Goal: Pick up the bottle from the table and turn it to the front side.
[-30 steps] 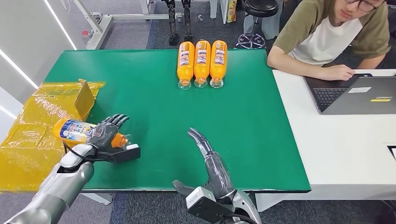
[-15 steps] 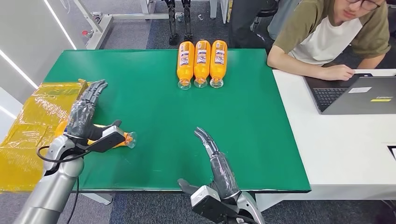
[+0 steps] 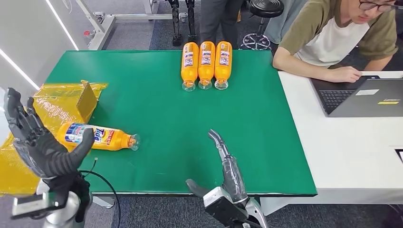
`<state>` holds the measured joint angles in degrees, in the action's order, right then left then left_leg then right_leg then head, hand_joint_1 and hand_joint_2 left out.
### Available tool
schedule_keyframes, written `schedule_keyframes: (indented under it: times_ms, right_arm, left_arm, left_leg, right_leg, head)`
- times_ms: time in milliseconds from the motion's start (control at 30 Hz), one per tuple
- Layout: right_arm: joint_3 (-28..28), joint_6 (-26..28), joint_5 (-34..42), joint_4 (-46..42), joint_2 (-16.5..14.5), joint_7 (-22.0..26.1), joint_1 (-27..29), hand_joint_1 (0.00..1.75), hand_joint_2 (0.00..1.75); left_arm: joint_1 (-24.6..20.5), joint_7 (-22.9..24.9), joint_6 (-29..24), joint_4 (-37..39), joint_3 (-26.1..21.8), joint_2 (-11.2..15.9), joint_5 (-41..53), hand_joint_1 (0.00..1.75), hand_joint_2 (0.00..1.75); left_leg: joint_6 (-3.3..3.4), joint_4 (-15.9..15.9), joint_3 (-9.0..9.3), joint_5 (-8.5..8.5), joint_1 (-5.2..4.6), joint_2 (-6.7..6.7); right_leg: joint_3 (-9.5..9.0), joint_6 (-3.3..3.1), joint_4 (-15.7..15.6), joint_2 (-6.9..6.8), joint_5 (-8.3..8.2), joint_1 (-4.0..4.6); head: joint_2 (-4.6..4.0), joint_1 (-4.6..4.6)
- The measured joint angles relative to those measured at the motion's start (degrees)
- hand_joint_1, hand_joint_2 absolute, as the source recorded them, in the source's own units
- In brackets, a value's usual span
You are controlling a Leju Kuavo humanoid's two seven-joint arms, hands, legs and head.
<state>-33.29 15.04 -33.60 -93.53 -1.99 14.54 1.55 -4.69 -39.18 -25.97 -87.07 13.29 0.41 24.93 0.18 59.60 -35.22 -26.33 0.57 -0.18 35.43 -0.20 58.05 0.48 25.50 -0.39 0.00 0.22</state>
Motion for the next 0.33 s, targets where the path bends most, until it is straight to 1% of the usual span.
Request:
schedule_keyframes:
  times_ms: [100, 233, 333]
  right_arm:
    - [0.03, 2.87, 1.89, -0.04, -0.02, 1.17, 0.10, 0.00, 1.75]
    - [0.48, 7.81, 5.82, -0.82, -0.29, 5.31, 0.66, 0.00, 1.75]
    - [0.92, 10.21, 8.40, -1.46, -0.59, 7.76, 0.94, 0.00, 1.75]
  left_arm:
    - [2.07, 1.49, -0.92, -1.91, 4.15, -2.35, 3.39, 0.00, 1.75]
    - [3.90, 3.43, -0.04, -2.78, 8.70, -4.90, 1.08, 0.00, 1.75]
    - [4.78, 3.63, -0.65, -2.77, 10.38, -6.15, -0.47, 0.00, 1.75]
  left_leg:
    - [0.03, 0.01, 0.01, -0.03, -0.01, 0.00]
    - [0.04, 0.01, 0.01, -0.04, 0.00, 0.00]
    - [0.02, 0.00, 0.02, -0.05, 0.01, 0.01]
  right_leg:
    - [-0.02, 0.01, -0.01, -0.01, 0.00, -0.01]
    - [-0.01, 0.01, -0.01, 0.00, 0.01, 0.00]
    - [0.00, 0.01, 0.00, 0.00, 0.01, 0.01]
  head:
    - [0.00, -0.01]
    - [0.00, 0.00]
    - [0.00, -0.01]
